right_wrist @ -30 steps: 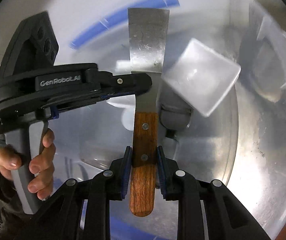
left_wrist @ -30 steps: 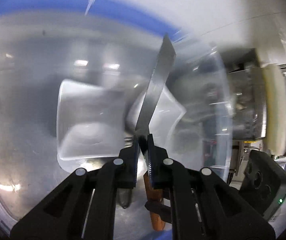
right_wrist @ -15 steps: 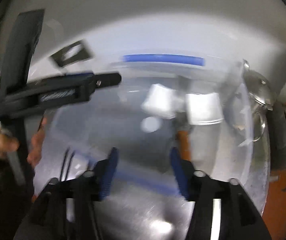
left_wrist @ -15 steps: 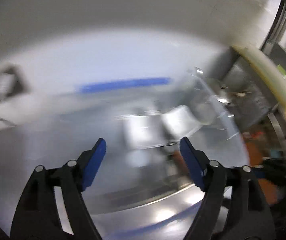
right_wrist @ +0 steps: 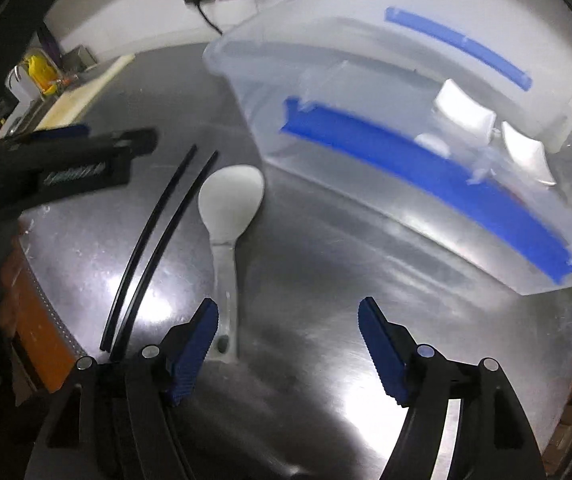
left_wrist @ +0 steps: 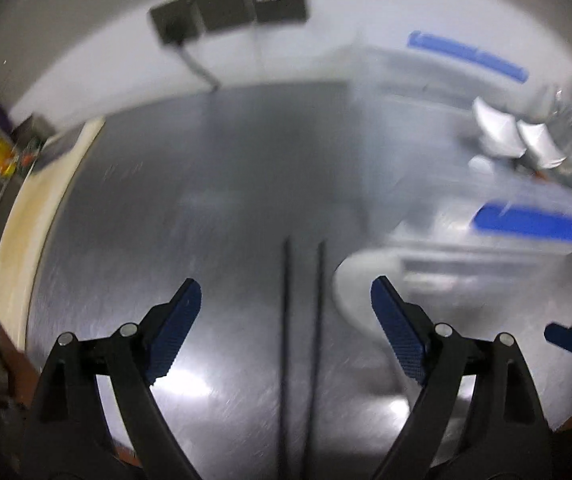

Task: Organize utensils
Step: 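Close the right tool on the handle of the white rice paddle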

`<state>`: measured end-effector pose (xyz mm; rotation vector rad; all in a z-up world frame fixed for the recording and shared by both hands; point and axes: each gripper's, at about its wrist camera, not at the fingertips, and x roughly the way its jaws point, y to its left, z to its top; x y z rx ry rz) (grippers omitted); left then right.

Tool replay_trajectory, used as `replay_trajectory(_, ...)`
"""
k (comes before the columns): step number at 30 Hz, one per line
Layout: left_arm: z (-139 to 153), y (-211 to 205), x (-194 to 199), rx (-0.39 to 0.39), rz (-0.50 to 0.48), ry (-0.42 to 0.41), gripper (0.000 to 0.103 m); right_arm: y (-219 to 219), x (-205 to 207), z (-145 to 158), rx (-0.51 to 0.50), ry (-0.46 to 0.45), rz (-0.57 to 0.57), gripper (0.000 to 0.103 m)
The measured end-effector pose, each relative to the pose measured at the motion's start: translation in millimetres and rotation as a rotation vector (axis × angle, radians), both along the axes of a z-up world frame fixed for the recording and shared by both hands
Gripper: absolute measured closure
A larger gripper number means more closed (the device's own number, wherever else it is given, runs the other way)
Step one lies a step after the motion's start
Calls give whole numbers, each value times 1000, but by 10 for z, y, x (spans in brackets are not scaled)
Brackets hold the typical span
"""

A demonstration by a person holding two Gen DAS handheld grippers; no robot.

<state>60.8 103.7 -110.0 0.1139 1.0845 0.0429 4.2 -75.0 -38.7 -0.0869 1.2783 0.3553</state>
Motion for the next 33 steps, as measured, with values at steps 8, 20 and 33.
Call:
replay_trajectory(8, -221, 343, -96, 0, 26, 55, 20, 443, -21, -344, -36, 76, 14, 30)
replay_trajectory(20, -326, 394, -47, -28, 16, 84, 20, 682, 102, -497, -104, 88, -7, 30)
replay_trajectory(33, -389, 396, -1, -44, 24, 104, 20, 1064, 104, -834, -216, 118, 93, 38)
